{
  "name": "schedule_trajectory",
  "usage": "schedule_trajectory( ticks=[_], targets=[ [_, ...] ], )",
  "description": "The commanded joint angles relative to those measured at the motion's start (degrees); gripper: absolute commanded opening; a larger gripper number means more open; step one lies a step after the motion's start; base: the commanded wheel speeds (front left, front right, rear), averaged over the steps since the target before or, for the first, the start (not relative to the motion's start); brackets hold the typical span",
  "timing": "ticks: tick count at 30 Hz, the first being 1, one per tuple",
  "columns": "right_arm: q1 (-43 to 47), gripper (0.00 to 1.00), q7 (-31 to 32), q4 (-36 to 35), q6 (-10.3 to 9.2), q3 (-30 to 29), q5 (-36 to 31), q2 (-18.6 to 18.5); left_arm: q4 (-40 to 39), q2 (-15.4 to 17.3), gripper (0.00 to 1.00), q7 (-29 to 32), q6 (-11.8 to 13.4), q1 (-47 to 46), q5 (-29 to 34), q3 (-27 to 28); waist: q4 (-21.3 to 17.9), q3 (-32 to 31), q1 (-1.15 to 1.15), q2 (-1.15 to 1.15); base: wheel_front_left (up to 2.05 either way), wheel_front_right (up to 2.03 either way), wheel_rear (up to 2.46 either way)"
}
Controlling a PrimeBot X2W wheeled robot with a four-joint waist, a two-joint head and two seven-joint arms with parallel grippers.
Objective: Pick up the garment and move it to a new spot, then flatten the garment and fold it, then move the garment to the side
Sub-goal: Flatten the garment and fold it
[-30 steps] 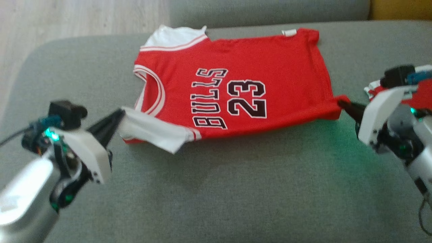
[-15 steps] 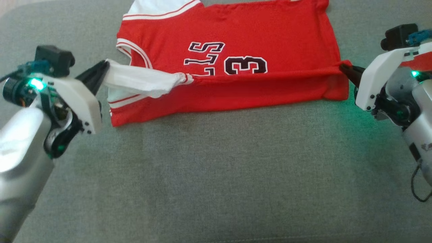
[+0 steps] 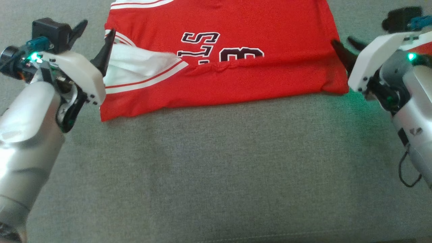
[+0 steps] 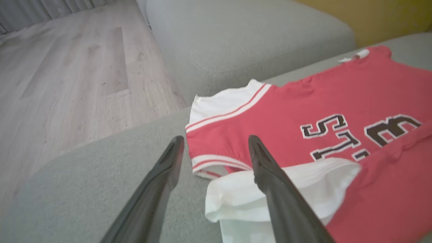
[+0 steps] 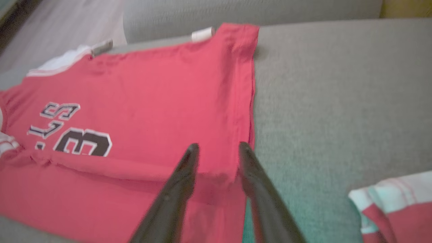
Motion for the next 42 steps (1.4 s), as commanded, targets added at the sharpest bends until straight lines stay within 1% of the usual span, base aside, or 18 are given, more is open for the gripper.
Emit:
schedule_trajectory(
  ticks=[1,5,7,9,11,13,16,18,20,21,23,24,26,28,29,32,37,42],
  targets=[
    [-2.09,1.00,-3.30,-0.47,-0.05,-1.05,-0.61,0.45,0.07,0.96,1.00,-3.19,1.04,-3.37,0.41,3.18,0.01,-0.05,-0.01,0.00,0.00,0.00,0.00],
    [-2.33,1.00,-11.89,0.59,-0.05,-2.07,-1.24,2.05,3.25,-1.25,1.00,-12.69,3.49,-4.21,1.71,4.67,0.27,-1.19,-0.01,0.00,0.00,0.00,0.00],
    [-1.81,1.00,-16.72,0.89,-0.05,-2.77,-1.29,2.64,4.36,-2.42,1.00,-17.39,4.00,-3.78,1.10,5.99,0.37,-2.32,-0.01,0.00,0.00,0.00,0.00],
    [-0.96,1.00,-22.10,0.77,-0.05,-3.30,-1.63,3.15,4.50,-3.33,1.00,-20.44,4.88,-2.96,0.63,7.58,0.53,-3.62,-0.01,0.00,0.00,0.00,0.00],
    [0.33,1.00,-27.74,0.49,-0.05,-4.18,-1.72,3.98,3.33,-3.97,1.00,-21.77,6.52,-1.30,0.87,9.48,0.59,-5.10,-0.01,0.00,0.00,0.00,0.00],
    [1.87,1.00,-32.15,0.25,-0.05,-5.28,-2.36,4.87,-0.32,-4.54,1.00,-22.04,8.46,1.40,1.48,12.77,0.50,-6.58,-0.01,0.00,0.00,0.00,0.00],
    [5.46,1.00,-34.25,-1.47,-0.05,-7.30,-5.25,6.49,-8.07,-5.13,1.00,-22.08,10.57,8.37,5.30,16.70,0.27,-8.54,-0.01,0.00,0.00,0.00,0.00],
    [8.36,1.00,-34.40,-5.38,-0.05,-12.00,-10.36,6.98,-12.78,-6.00,1.00,-22.09,12.11,13.53,7.86,19.28,0.14,-9.45,-0.01,0.00,0.00,0.00,0.00],
    [13.71,1.00,-34.43,-10.46,-0.05,-18.76,-15.95,9.11,-17.28,-7.29,1.00,-22.09,13.37,18.70,10.32,21.93,0.05,-10.35,-0.01,0.00,0.00,0.00,0.00],
    [19.76,1.00,-34.44,-14.93,-0.05,-25.01,-21.75,12.43,-21.50,-8.87,1.00,-22.10,14.46,23.93,12.16,25.24,-0.18,-11.10,-0.01,0.00,0.00,0.00,0.00],
    [25.17,1.00,-34.44,-18.64,-0.05,-29.59,-26.12,16.63,-25.31,-9.92,1.00,-22.10,15.16,29.27,14.77,27.96,-0.76,-11.78,-0.01,0.00,0.00,0.00,0.00],
    [27.48,1.00,-34.44,-20.20,-0.05,-30.88,-28.26,17.89,-26.84,-10.60,1.00,-22.10,15.45,32.00,15.75,29.27,-1.05,-12.14,-0.01,0.00,0.00,0.00,0.00],
    [31.50,1.00,-34.45,-23.45,-0.05,-33.27,-31.35,19.45,-29.27,-11.74,1.00,-22.10,15.69,36.99,17.95,31.27,-1.40,-12.73,-0.01,0.00,0.00,0.00,0.00],
    [35.13,1.00,-34.45,-26.36,-0.05,-34.88,-34.03,20.03,-30.92,-13.19,1.00,-22.10,15.63,41.02,19.40,33.16,-1.57,-13.24,-0.01,0.00,0.00,0.00,0.00],
    [36.83,1.00,-34.45,-27.17,-0.05,-35.64,-33.83,20.13,-31.48,-13.71,1.00,-22.10,15.42,42.65,20.23,33.97,-1.66,-13.42,-0.01,0.00,0.00,0.00,0.00],
    [40.46,1.00,-34.45,-29.81,-0.05,-34.12,-31.36,20.19,-31.91,-15.71,1.00,-22.11,14.08,46.07,21.54,35.88,-1.79,-13.64,-0.01,0.00,0.00,0.00,0.00],
    [42.50,1.00,-34.45,-32.12,-0.05,-33.42,-29.22,20.20,-30.36,-17.64,1.00,-22.11,11.20,47.00,23.47,37.84,-2.03,-13.33,-0.01,0.00,0.00,0.00,0.00],
    [41.43,1.00,-34.46,-32.96,-0.05,-32.91,-29.07,20.21,-26.49,-17.99,1.00,-22.11,9.91,45.24,24.62,38.44,-2.56,-11.50,-0.01,0.00,0.00,0.00,0.00]
  ],
)
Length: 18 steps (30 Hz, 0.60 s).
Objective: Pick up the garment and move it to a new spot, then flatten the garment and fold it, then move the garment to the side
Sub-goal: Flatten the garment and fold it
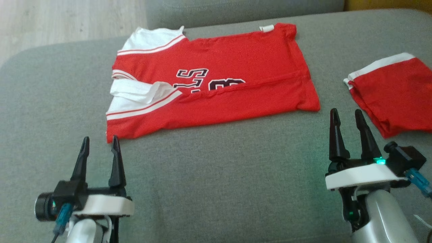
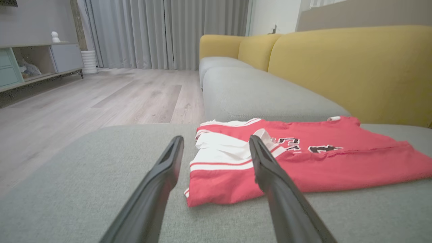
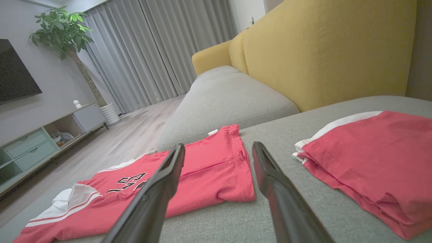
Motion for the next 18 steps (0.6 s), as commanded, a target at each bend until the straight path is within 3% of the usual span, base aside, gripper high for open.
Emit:
schedule_trajectory(
  ticks=[1,10,13,18],
  targets=[
    [-2.56,1.00,-0.62,-2.31,-0.04,1.35,0.14,-0.27,-0.97,0.71,1.00,-0.29,-0.05,-3.86,0.57,2.45,-0.33,1.14,0.00,0.00,0.00,0.00,0.00],
    [-4.41,1.00,-0.62,-3.97,-0.04,1.60,0.70,-0.26,11.95,2.92,1.00,2.79,-1.97,-14.77,1.51,1.47,-1.19,8.28,0.00,0.00,0.00,0.00,0.00],
    [-4.75,1.00,-0.62,-4.04,-0.04,1.95,0.94,-0.26,17.95,3.98,1.00,7.76,-1.59,-17.72,1.57,1.34,-1.82,9.86,0.00,0.00,0.00,0.00,0.00],
    [-5.84,1.00,-0.62,-2.96,-0.04,1.40,1.55,-0.26,23.81,5.06,1.00,9.07,0.13,-21.65,1.51,2.23,-2.80,11.87,0.00,0.00,0.00,0.00,0.00]
  ],
)
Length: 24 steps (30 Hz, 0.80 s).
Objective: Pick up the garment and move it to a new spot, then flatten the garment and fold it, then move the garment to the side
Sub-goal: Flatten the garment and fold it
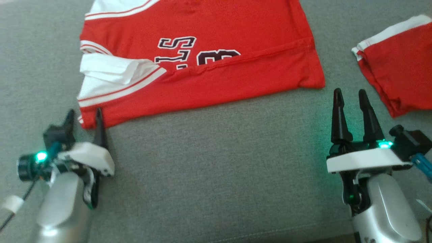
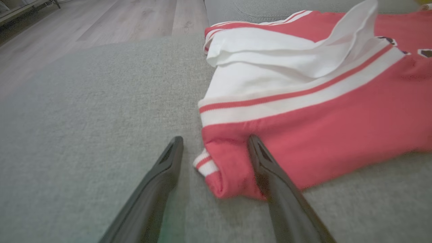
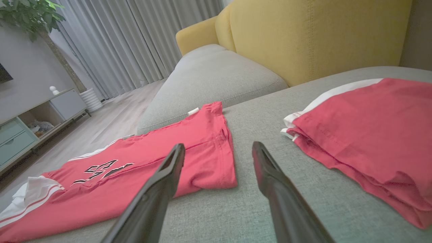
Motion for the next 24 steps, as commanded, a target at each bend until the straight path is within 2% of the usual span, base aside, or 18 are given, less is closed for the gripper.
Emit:
schedule_trajectory(
  ticks=[1,5,6,7,8,14,20,24],
  targets=[
    [-2.09,1.00,-0.62,-1.58,-0.04,1.17,0.28,-0.25,0.17,2.00,1.00,0.18,0.57,-1.94,0.06,2.15,-0.50,0.64,-0.01,0.00,0.00,0.00,0.00],
    [-2.29,1.00,-0.62,-1.41,-0.04,1.10,0.52,-0.25,4.34,2.29,1.00,3.43,-0.29,-2.89,0.17,0.98,-0.86,1.15,-0.01,0.00,0.00,0.00,0.00],
    [-2.28,1.00,-0.62,-1.38,-0.04,1.05,0.66,-0.25,5.22,2.29,0.70,4.55,-0.80,-2.96,0.13,0.57,-0.91,1.16,-0.01,0.00,0.00,0.00,0.00],
    [-2.31,1.00,-0.62,-1.35,-0.04,1.00,0.78,-0.25,5.86,2.33,0.19,5.27,-1.28,-3.09,0.09,0.22,-0.92,1.15,-0.01,0.00,0.00,0.00,0.00],
    [-2.39,1.00,-0.62,-1.29,-0.04,0.95,0.86,-0.25,6.19,2.33,0.00,5.40,-1.61,-3.23,0.05,0.00,-0.89,1.10,-0.01,0.00,0.00,0.00,0.00],
    [-3.32,1.00,-0.62,0.90,-0.04,2.56,-0.19,-0.25,5.09,0.37,0.00,1.79,-2.59,-3.72,-1.45,-0.05,0.37,-0.50,-0.01,0.00,0.00,0.00,0.00],
    [-9.27,1.00,0.35,10.94,-0.04,0.97,-1.75,-0.25,-0.15,-1.17,0.00,-4.78,-4.12,-4.72,-1.16,-1.56,2.33,-1.86,-0.01,0.00,0.00,0.00,0.00],
    [-15.01,1.00,3.91,18.81,-0.04,-1.05,-3.55,-0.25,-4.03,-0.93,0.00,-6.65,-4.51,-5.61,0.00,-2.83,3.45,-1.90,-0.01,0.00,0.00,0.00,0.00]
  ],
)
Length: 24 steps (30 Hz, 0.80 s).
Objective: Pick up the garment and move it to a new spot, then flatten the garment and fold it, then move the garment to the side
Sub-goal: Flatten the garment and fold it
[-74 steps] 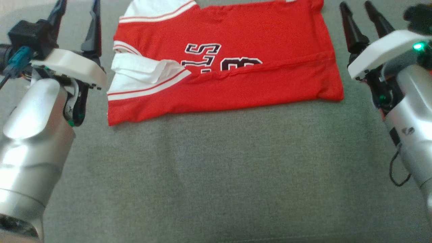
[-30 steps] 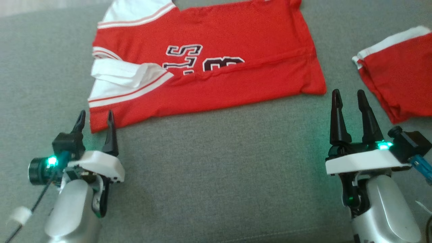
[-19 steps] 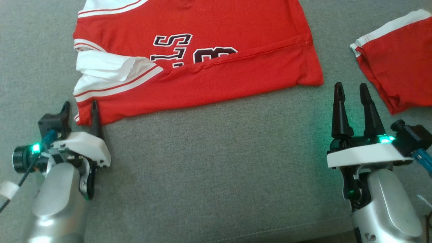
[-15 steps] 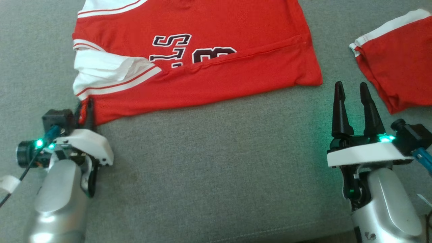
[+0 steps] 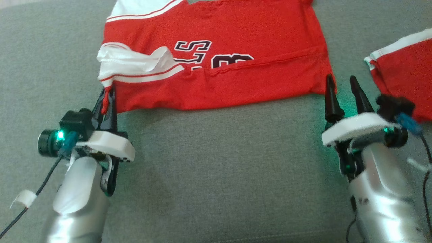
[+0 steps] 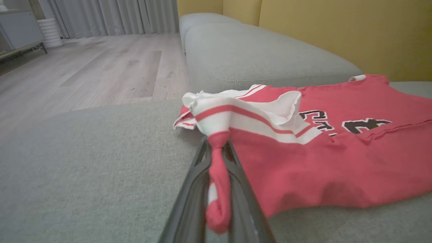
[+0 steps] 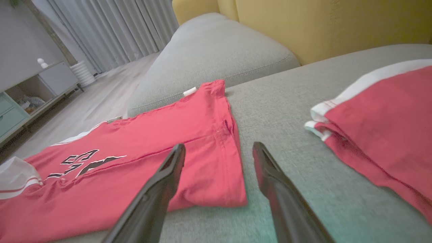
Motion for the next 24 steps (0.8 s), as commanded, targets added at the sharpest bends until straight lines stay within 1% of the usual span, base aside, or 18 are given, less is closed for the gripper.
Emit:
schedule_trajectory(
  ticks=[1,2,6,10,15,16,17,20,24],
  targets=[
    [-3.56,1.00,1.71,2.34,-0.04,0.03,-1.97,-0.13,-3.22,1.56,0.00,-0.89,-0.09,-2.23,0.71,0.73,0.72,0.03,0.00,0.00,0.00,0.00,0.00],
    [-3.56,1.00,1.71,2.34,-0.04,0.03,-1.97,-0.13,-3.22,1.56,0.00,-0.89,-0.09,-2.23,0.71,0.73,0.72,0.03,0.00,0.00,0.00,0.00,0.00],
    [-8.69,1.00,3.82,10.68,-0.04,-3.05,-5.08,-0.13,-5.34,1.40,0.00,-0.27,-0.44,-2.40,0.93,-0.33,1.63,0.48,0.00,0.00,0.00,0.00,0.00],
    [-12.57,1.00,5.91,18.34,-0.04,-4.09,-9.39,-0.13,-7.12,1.26,0.00,0.29,-0.48,-2.37,0.82,-0.91,2.47,1.20,0.00,0.00,0.00,0.00,0.00],
    [-15.42,0.99,7.66,25.35,-0.04,-4.39,-13.46,-0.13,-8.37,1.35,0.00,0.73,-0.43,-1.59,0.48,-1.32,3.32,1.80,0.00,0.00,0.00,0.00,0.00],
    [-15.77,0.30,7.95,26.42,-0.04,-4.42,-14.06,-0.13,-8.46,1.41,0.00,0.83,-0.43,-1.47,0.41,-1.39,3.47,1.84,0.00,0.00,0.00,0.00,0.00],
    [-16.01,0.00,8.14,27.37,-0.04,-4.36,-14.63,-0.13,-8.50,1.47,0.00,0.95,-0.40,-1.35,0.36,-1.45,3.61,1.82,0.00,0.00,0.00,0.00,0.00],
    [-16.34,0.00,7.43,29.14,-0.04,-5.21,-16.57,-0.13,-8.21,1.78,0.00,1.29,-0.27,-0.84,0.23,-1.58,3.78,1.14,0.00,0.00,0.00,0.00,0.00],
    [-15.44,0.00,5.29,30.49,-0.04,-7.09,-18.89,-0.13,-6.70,2.08,0.00,1.86,-0.09,0.66,0.13,-2.01,3.62,-1.52,0.00,0.00,0.00,0.00,0.00]
  ],
)
